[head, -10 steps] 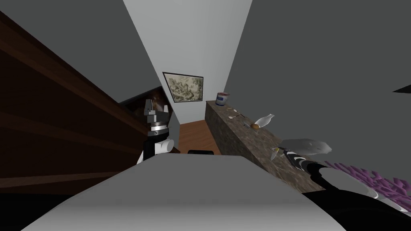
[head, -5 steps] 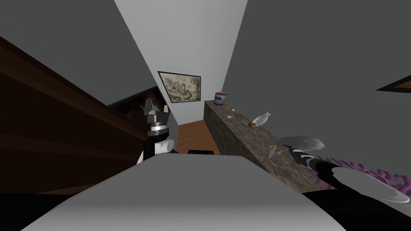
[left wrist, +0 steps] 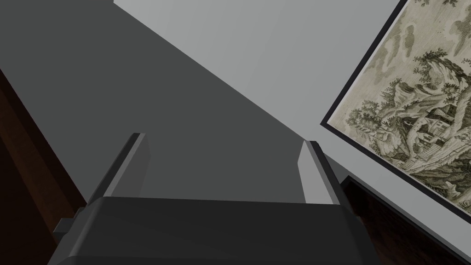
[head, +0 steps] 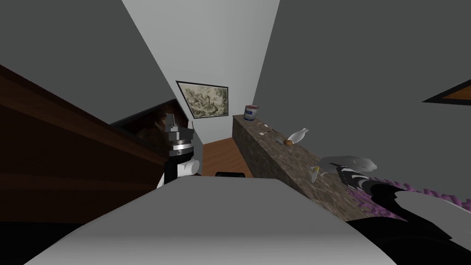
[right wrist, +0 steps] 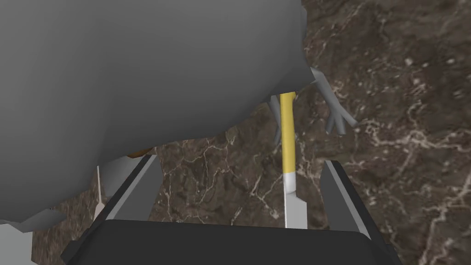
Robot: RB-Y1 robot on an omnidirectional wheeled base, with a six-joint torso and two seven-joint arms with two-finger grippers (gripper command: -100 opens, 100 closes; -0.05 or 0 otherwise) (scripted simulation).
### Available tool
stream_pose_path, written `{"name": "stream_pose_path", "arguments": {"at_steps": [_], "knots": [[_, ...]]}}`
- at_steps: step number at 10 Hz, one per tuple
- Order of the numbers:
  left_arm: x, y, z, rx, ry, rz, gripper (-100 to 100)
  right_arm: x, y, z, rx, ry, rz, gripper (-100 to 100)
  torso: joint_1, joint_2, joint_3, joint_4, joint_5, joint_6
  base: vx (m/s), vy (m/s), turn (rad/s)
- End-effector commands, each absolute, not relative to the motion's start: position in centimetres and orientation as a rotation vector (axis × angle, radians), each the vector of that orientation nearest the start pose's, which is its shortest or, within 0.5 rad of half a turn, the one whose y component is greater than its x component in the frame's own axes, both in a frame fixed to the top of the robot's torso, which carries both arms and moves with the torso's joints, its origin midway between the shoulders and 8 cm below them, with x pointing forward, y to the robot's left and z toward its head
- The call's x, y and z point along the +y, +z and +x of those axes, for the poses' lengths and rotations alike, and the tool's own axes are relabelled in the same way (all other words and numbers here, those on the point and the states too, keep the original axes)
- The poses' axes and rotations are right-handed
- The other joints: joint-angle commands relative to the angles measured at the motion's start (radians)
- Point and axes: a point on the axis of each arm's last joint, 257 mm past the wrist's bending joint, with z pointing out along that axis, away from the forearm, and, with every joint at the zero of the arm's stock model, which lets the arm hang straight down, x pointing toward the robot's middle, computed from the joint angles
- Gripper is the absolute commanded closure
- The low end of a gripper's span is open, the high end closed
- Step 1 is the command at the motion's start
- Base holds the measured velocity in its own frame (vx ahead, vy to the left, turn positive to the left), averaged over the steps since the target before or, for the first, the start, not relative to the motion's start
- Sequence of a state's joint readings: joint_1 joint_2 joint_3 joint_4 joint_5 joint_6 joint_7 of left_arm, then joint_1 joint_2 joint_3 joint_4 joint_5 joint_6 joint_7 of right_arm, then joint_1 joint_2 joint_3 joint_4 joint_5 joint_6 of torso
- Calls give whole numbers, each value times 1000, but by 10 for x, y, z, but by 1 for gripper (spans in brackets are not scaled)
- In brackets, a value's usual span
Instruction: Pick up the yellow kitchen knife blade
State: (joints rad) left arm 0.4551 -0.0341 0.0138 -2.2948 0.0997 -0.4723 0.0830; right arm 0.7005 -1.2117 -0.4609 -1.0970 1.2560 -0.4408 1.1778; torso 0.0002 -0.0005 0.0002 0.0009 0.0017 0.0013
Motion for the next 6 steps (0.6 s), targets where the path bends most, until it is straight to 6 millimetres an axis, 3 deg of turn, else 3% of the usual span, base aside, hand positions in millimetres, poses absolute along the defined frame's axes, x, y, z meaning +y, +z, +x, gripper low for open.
{"name": "stream_pose_path", "arguments": {"at_steps": [1, 2, 5, 6], "knots": [[294, 40, 345, 474, -1452, -746, 0, -807, -215, 206, 1940, -1307, -1895, -100, 0, 0, 0, 0, 0, 0, -2, -1, 15], [294, 40, 345, 474, -1452, -746, 0, -817, -189, 210, 1920, -1347, -1891, -100, 0, 1, 0, 0, 0, 0, 14, 0, -181], [294, 40, 345, 474, -1452, -746, 0, -812, -184, 218, 1929, -1333, -1783, -100, 0, 1, 1, 1, 1, 1, 13, 4, -33], [294, 40, 345, 474, -1452, -746, 0, -821, -157, 223, 1903, -1376, -1791, -100, 0, 2, 1, 1, 1, 1, 21, -1, -188]]}}
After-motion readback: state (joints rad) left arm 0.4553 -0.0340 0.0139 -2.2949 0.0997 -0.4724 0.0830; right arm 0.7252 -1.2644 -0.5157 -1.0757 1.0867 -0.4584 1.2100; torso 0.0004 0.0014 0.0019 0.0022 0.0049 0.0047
